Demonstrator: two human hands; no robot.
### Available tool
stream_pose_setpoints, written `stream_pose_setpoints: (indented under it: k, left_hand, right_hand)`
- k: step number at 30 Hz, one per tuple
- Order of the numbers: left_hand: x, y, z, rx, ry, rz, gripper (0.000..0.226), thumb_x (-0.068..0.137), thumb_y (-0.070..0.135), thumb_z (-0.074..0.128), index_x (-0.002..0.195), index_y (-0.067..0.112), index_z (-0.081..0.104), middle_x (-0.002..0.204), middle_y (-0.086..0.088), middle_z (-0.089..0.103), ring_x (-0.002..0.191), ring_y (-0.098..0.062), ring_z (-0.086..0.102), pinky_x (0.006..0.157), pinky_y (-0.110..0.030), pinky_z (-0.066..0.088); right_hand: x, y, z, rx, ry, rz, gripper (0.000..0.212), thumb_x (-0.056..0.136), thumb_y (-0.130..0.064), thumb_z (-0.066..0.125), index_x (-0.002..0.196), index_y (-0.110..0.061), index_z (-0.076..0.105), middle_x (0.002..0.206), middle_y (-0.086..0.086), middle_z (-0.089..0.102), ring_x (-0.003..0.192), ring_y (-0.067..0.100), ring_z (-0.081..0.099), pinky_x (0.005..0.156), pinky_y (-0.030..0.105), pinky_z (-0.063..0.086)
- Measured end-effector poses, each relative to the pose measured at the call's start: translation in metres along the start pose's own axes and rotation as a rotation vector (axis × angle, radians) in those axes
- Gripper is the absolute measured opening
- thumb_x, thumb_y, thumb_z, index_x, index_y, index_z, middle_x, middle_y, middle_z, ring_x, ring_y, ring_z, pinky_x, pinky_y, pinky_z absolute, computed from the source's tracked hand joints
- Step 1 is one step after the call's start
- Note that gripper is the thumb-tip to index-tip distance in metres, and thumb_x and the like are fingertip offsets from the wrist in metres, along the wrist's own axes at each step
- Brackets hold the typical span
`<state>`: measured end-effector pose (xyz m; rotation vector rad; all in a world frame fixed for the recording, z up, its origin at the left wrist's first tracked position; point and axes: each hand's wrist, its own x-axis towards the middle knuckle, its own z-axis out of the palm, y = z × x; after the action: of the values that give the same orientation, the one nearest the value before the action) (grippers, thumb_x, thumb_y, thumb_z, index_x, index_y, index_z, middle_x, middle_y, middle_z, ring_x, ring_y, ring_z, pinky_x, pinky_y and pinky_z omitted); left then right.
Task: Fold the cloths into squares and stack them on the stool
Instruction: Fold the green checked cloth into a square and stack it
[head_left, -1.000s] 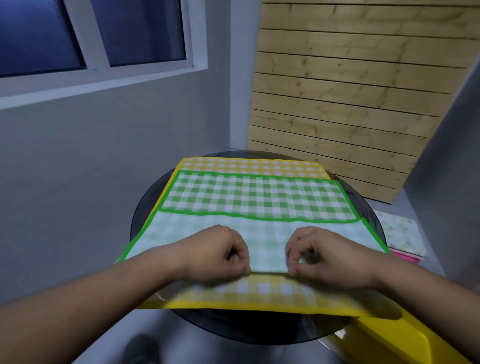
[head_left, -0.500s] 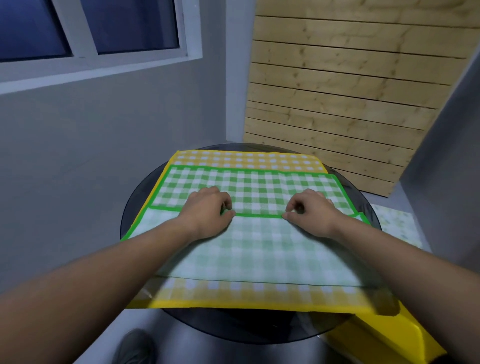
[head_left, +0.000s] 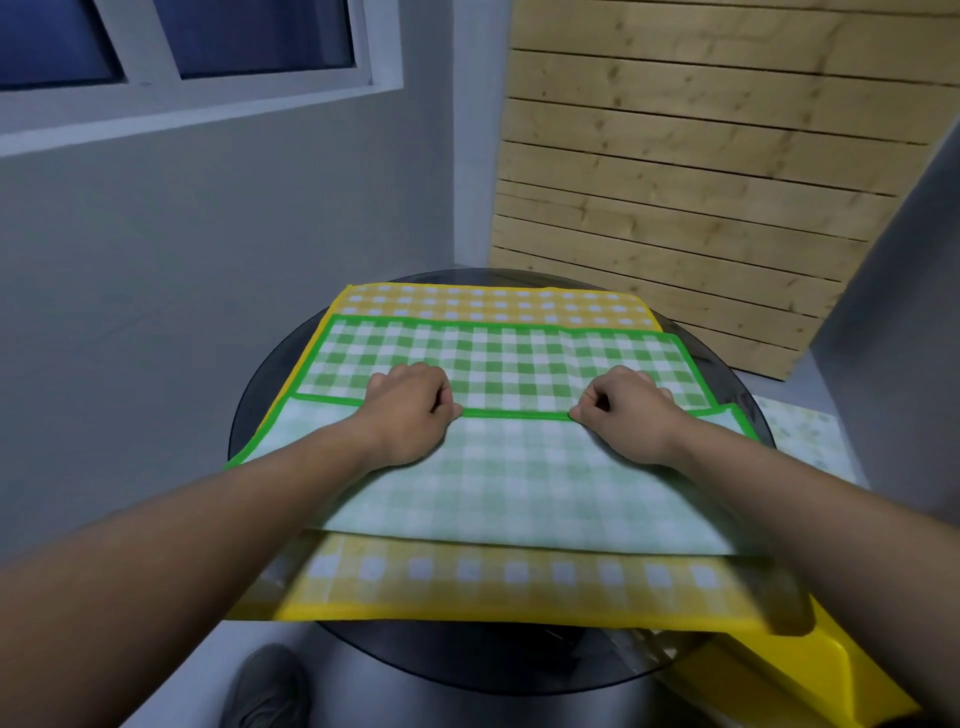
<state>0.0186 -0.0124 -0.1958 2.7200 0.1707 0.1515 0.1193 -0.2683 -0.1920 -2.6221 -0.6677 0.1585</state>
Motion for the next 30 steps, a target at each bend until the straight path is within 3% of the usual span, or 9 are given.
stream_pose_setpoints:
  k: [5,8,10,13,16,21,24,26,30]
  left_hand:
    - [-0.006,0.007,0.0,0.089,0.052,0.023,0.007,0.095,0.029,0.049,0.09,0.025,0.053,0.096,0.006,0.056,0.099,-0.022,0.05,0.089,-0.038,0.035]
    - [-0.025,0.023,-0.002,0.14,0.06,0.163,0.021,0.095,0.035,0.049,0.113,0.025,0.056,0.12,0.001,0.055,0.117,-0.024,0.046,0.101,-0.039,0.031]
    - [-0.047,0.035,0.001,0.135,-0.019,0.271,0.035,0.098,0.042,0.045,0.129,0.026,0.052,0.142,-0.001,0.046,0.137,-0.023,0.034,0.115,-0.038,0.022]
    - [-0.08,0.044,0.013,0.208,-0.207,0.291,0.054,0.101,0.052,0.03,0.151,0.031,0.029,0.165,-0.001,0.013,0.153,-0.016,0.001,0.124,-0.044,-0.002]
    - [-0.094,0.044,0.018,0.21,-0.266,0.209,0.061,0.102,0.056,0.021,0.157,0.033,0.012,0.167,0.002,-0.006,0.152,-0.012,-0.015,0.123,-0.044,-0.009]
    - [-0.1,0.043,0.026,0.293,-0.244,0.178,0.062,0.101,0.057,0.014,0.157,0.036,-0.001,0.165,0.005,-0.017,0.15,-0.012,-0.024,0.121,-0.051,-0.012]
    - [-0.099,0.045,0.026,0.318,-0.275,0.164,0.063,0.1,0.058,0.012,0.157,0.036,-0.005,0.165,0.004,-0.02,0.149,-0.013,-0.026,0.119,-0.055,-0.013]
    - [-0.098,0.046,0.026,0.336,-0.283,0.164,0.063,0.1,0.057,0.011,0.157,0.035,-0.007,0.165,0.003,-0.02,0.149,-0.014,-0.026,0.118,-0.057,-0.013]
    - [-0.099,0.046,0.028,0.339,-0.27,0.163,0.064,0.101,0.055,0.01,0.157,0.029,-0.007,0.165,0.003,-0.019,0.15,-0.014,-0.025,0.119,-0.057,-0.012]
  right_hand:
    - [-0.002,-0.001,0.003,-0.003,0.054,-0.012,0.031,0.092,-0.036,0.061,0.067,-0.018,0.063,0.08,-0.013,0.063,0.097,0.021,0.054,0.081,0.034,0.031]
    - [-0.003,-0.001,0.005,-0.009,0.072,-0.005,0.027,0.093,-0.037,0.061,0.069,-0.022,0.063,0.092,-0.01,0.059,0.1,0.02,0.049,0.084,0.034,0.028]
    - [-0.004,0.0,0.007,-0.016,0.078,-0.006,0.025,0.092,-0.039,0.061,0.071,-0.025,0.062,0.098,-0.007,0.056,0.1,0.02,0.047,0.085,0.034,0.027]
    - [-0.005,0.0,0.007,-0.021,0.083,-0.005,0.021,0.092,-0.04,0.061,0.077,-0.026,0.063,0.101,-0.006,0.052,0.099,0.017,0.042,0.087,0.034,0.026]
    - [-0.006,0.0,0.007,-0.02,0.094,-0.009,0.022,0.092,-0.04,0.061,0.076,-0.026,0.063,0.1,-0.007,0.053,0.1,0.018,0.042,0.087,0.035,0.027]
    - [-0.006,-0.003,0.008,-0.005,0.104,0.025,0.023,0.089,-0.042,0.063,0.071,-0.028,0.062,0.099,-0.007,0.059,0.107,0.023,0.051,0.086,0.036,0.03]
    - [-0.025,-0.023,0.006,-0.082,0.17,-0.028,0.013,0.09,-0.041,0.06,0.093,-0.028,0.064,0.111,-0.005,0.056,0.117,0.023,0.045,0.091,0.035,0.027]
    - [-0.049,-0.044,0.011,-0.125,0.193,-0.163,0.029,0.093,-0.042,0.052,0.114,-0.026,0.062,0.13,-0.002,0.053,0.13,0.022,0.037,0.103,0.035,0.024]
    - [-0.096,-0.068,0.04,-0.207,-0.043,-0.294,0.06,0.093,-0.043,0.017,0.143,-0.02,0.039,0.159,0.001,0.027,0.151,0.022,0.012,0.122,0.038,0.01]
